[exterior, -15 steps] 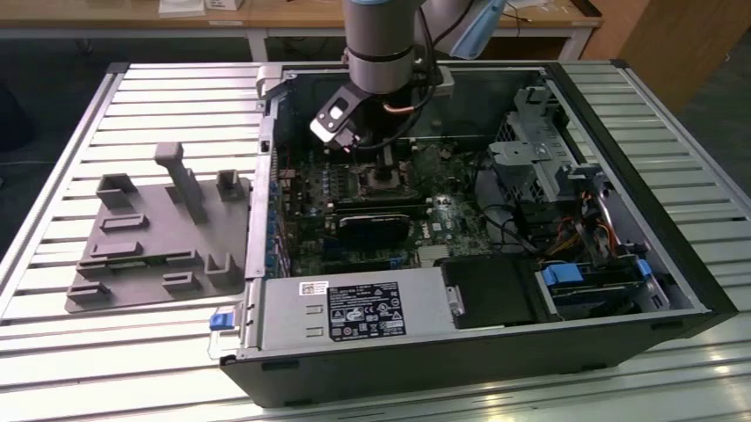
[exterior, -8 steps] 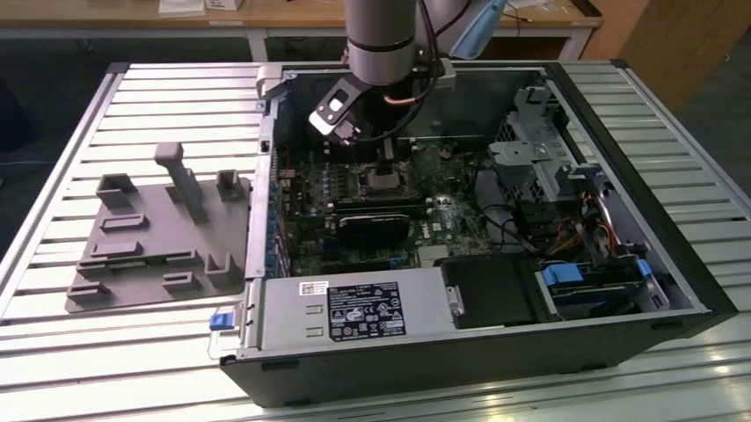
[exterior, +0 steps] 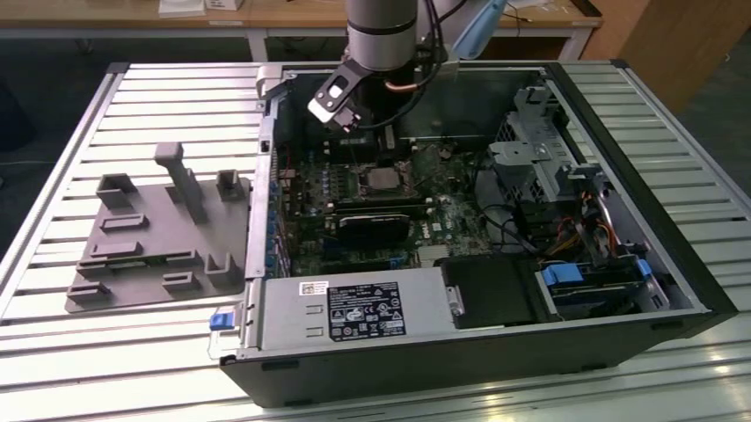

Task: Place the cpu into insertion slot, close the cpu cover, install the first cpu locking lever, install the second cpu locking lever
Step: 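Place the cpu into insertion slot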

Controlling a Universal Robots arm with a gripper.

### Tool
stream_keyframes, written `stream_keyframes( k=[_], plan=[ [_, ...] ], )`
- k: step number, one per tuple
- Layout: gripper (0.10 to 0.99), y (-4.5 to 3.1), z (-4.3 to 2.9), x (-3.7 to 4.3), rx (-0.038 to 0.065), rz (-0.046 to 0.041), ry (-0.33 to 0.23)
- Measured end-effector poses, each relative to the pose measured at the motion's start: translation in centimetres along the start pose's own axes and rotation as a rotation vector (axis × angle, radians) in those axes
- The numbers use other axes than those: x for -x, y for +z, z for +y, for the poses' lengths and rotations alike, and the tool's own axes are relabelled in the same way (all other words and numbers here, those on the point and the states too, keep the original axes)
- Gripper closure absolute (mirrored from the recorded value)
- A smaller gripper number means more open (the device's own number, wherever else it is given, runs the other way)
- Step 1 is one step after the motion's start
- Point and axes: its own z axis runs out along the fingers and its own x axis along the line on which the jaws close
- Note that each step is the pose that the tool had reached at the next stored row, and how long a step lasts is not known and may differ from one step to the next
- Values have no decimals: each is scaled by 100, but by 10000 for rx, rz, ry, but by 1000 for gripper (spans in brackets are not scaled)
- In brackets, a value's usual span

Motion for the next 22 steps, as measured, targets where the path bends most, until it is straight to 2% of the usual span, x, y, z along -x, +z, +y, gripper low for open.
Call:
stream_keyframes(
  k=[4,7,15,20,22],
  plan=[
    [984,-91,8,-1,7,0,0],
    [984,-124,11,-1,11,0,1],
    [984,-121,66,-1,12,19,4],
    [984,-181,72,-1,12,34,5],
    [984,-182,72,-2,13,38,5]
  ],
)
